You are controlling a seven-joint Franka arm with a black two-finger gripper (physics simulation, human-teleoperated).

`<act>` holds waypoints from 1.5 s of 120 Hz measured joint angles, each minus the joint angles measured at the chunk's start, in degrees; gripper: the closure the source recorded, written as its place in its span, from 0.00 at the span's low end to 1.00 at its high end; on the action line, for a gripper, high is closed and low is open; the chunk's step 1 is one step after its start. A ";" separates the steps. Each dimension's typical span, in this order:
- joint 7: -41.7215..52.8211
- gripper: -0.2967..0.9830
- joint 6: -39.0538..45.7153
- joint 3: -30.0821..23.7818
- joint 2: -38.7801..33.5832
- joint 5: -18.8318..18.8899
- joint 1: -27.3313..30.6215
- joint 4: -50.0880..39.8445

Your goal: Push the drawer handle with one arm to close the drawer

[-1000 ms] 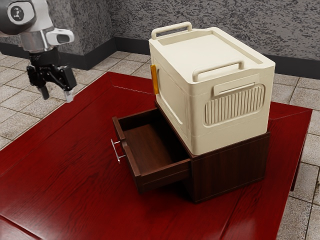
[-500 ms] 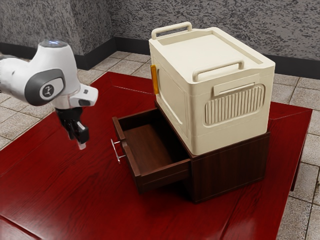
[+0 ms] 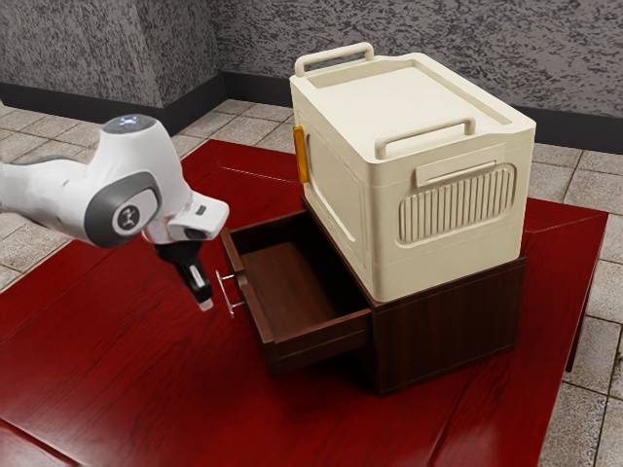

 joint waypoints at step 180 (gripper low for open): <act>10.80 0.84 16.50 -7.78 26.33 -6.73 0.91 23.17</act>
